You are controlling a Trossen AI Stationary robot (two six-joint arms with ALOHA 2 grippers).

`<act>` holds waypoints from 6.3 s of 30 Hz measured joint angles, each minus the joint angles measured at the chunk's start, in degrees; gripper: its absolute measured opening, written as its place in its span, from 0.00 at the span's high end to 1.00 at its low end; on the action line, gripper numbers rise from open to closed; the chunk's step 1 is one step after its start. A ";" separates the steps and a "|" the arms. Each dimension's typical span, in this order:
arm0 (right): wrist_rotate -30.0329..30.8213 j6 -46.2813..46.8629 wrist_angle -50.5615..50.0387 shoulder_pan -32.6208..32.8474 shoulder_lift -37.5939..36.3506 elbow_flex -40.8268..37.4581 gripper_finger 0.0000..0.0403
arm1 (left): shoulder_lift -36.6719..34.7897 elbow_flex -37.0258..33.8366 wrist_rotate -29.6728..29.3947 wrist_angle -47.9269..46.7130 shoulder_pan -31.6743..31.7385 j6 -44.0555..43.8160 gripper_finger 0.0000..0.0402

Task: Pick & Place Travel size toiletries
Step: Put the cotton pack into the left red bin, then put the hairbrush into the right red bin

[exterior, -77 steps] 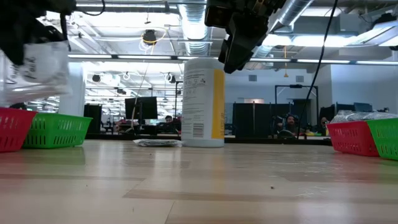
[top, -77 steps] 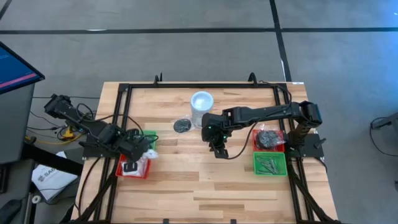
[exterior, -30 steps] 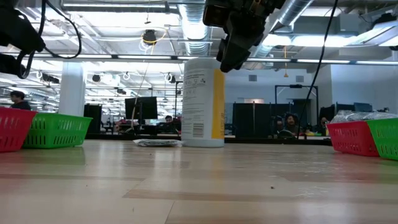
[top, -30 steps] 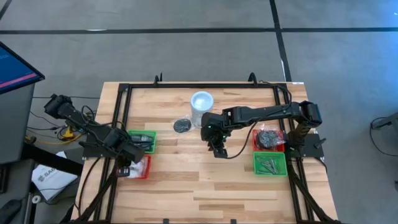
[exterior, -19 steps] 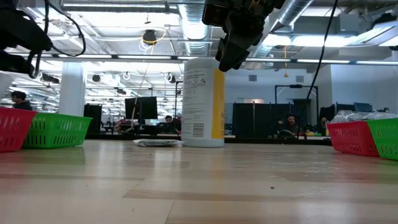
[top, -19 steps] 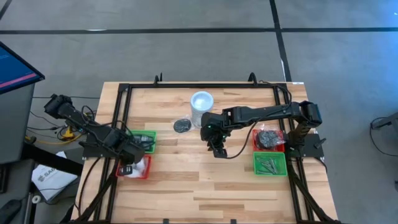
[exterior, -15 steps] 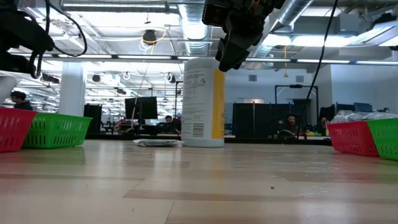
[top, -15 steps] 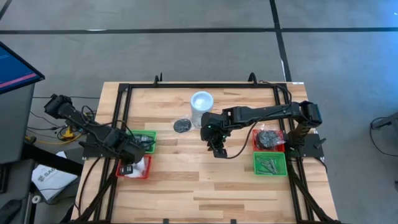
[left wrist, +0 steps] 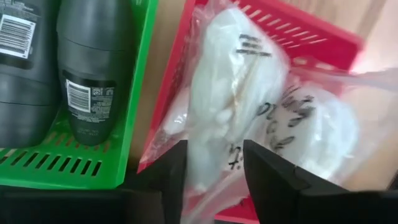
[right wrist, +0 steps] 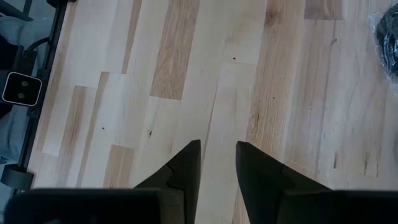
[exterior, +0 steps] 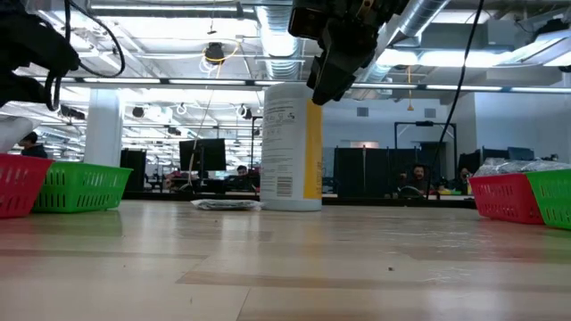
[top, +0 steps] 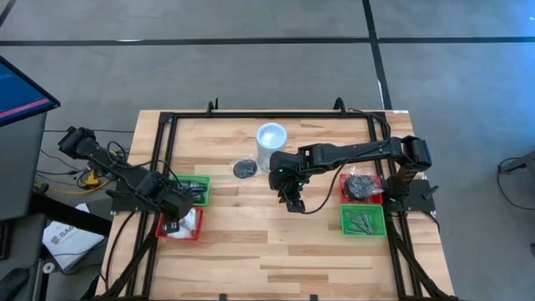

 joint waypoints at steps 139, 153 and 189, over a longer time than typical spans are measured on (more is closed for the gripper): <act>-0.01 -0.07 2.91 -0.02 -0.04 -0.70 0.77 | 32.95 0.10 -0.24 51.25 50.97 64.29 1.00; 0.01 -0.13 3.62 -0.01 -0.04 -0.72 0.77 | 19.99 0.10 -4.91 48.81 37.28 64.02 1.00; 0.18 -2.55 16.12 -0.02 -0.07 -0.72 0.55 | 17.21 5.81 -19.95 50.72 11.93 64.00 1.00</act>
